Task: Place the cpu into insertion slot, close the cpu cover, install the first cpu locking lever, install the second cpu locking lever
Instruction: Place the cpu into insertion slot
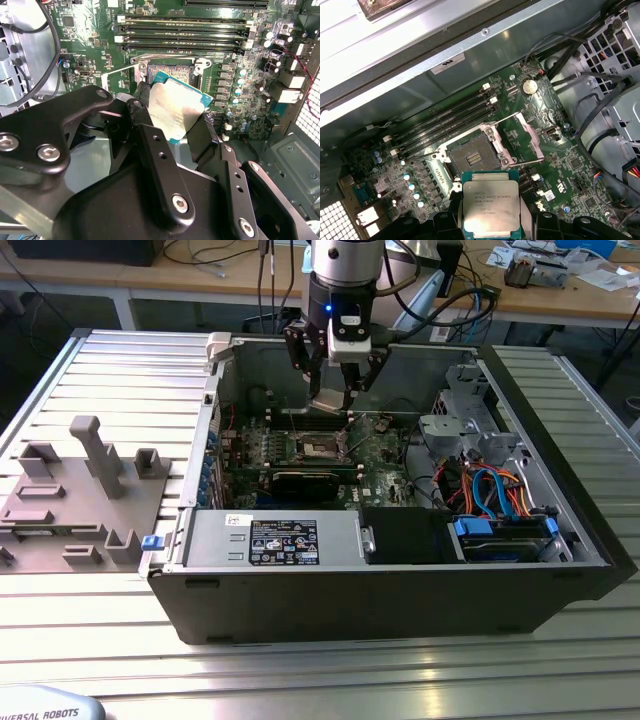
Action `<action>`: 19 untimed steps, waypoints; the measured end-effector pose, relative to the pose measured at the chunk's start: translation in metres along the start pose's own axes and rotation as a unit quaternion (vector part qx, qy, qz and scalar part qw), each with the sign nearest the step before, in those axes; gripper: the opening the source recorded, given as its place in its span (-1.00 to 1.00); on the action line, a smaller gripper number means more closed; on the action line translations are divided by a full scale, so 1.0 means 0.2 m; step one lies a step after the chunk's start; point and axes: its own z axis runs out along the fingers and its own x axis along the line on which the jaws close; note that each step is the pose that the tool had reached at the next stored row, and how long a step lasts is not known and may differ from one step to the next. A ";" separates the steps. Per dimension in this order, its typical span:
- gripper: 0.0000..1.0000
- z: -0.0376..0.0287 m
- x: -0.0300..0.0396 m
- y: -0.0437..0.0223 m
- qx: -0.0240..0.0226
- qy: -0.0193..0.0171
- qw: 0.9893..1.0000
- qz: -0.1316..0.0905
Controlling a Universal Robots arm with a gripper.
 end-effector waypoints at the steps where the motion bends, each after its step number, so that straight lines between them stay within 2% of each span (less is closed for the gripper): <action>1: 0.08 0.000 0.000 0.000 0.000 0.000 1.000 0.000; 19: 0.08 0.002 0.000 0.000 0.001 0.000 1.000 0.004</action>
